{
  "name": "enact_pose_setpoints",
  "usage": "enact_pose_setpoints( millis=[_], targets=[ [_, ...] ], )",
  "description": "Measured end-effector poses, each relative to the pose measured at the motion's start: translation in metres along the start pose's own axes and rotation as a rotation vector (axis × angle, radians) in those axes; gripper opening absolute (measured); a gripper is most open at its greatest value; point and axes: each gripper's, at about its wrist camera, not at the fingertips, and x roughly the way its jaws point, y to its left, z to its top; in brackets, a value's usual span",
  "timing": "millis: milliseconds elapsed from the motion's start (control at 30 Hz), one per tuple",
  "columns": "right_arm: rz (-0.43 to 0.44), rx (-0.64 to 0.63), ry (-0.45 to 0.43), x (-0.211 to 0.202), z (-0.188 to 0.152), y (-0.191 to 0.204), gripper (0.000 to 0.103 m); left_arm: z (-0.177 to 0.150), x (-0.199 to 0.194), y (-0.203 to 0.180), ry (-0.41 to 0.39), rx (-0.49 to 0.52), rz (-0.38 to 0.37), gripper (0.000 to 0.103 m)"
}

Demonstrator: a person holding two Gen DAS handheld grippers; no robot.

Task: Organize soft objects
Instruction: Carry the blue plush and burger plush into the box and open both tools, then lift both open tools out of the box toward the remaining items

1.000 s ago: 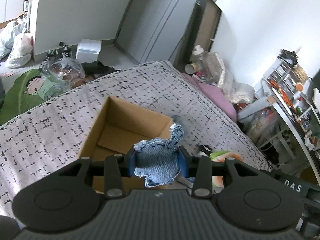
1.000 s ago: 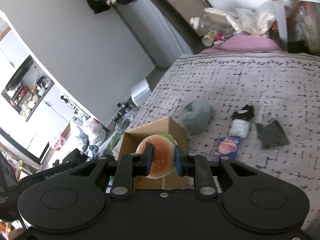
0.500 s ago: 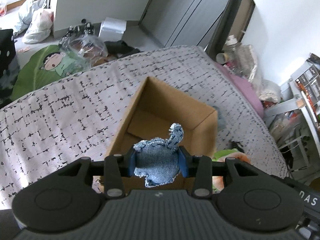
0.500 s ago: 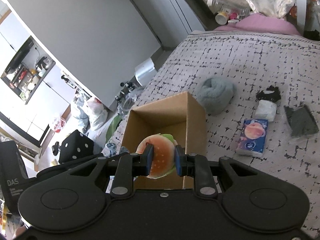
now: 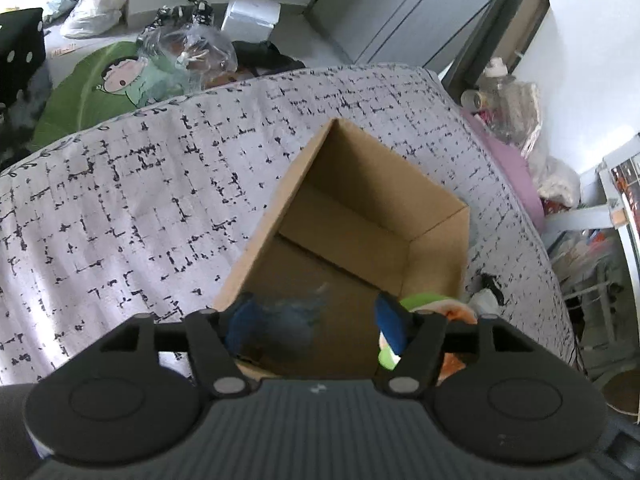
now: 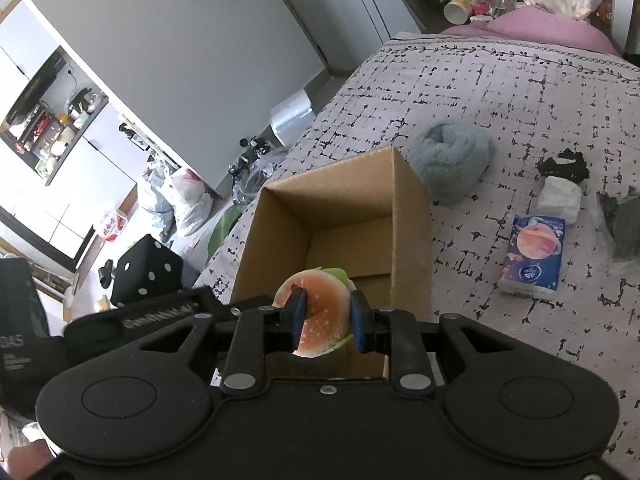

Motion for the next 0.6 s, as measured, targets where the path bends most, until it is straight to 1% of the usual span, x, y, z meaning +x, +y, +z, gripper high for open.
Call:
enact_pose_setpoints(
  millis=[133,167,200,233,300,367,433,467,500,567,600],
  targets=[
    [0.003,0.007,0.002,0.001,-0.001,-0.001,0.024,-0.001,-0.009,-0.003,-0.019,0.011,0.012,0.070],
    [0.003,0.008,0.004,0.001,-0.002,-0.001,0.025,-0.001,-0.013,-0.004,-0.029,0.013,0.014,0.073],
    [0.006,0.007,0.007,0.001,-0.003,-0.001,0.027,-0.001,-0.015,-0.005,-0.038,0.015,0.013,0.075],
    [0.007,0.001,0.009,0.002,-0.003,0.000,0.031,0.000,-0.018,-0.005,-0.047,0.018,0.010,0.076],
    [0.007,-0.013,0.007,0.000,-0.004,0.002,0.034,0.000,-0.021,-0.006,-0.050,0.021,0.011,0.078],
    [0.014,-0.011,-0.009,-0.007,-0.004,0.002,0.047,0.000,-0.025,-0.007,-0.043,0.019,0.007,0.079],
    [0.014,-0.019,-0.038,-0.015,-0.002,0.001,0.055,0.000,-0.030,-0.009,-0.060,0.020,0.010,0.079],
    [0.009,-0.026,-0.052,-0.021,-0.002,0.001,0.060,-0.001,-0.033,-0.011,-0.073,0.025,0.017,0.081],
    [0.006,-0.028,-0.060,-0.025,-0.001,-0.001,0.062,-0.001,-0.035,-0.013,-0.084,0.028,0.023,0.083],
    [0.005,-0.023,-0.073,-0.033,0.000,-0.004,0.070,-0.003,-0.041,-0.016,-0.100,0.023,0.021,0.088],
    [0.003,-0.021,-0.078,-0.036,0.000,-0.006,0.071,-0.003,-0.043,-0.018,-0.103,0.019,0.019,0.089]
  ],
)
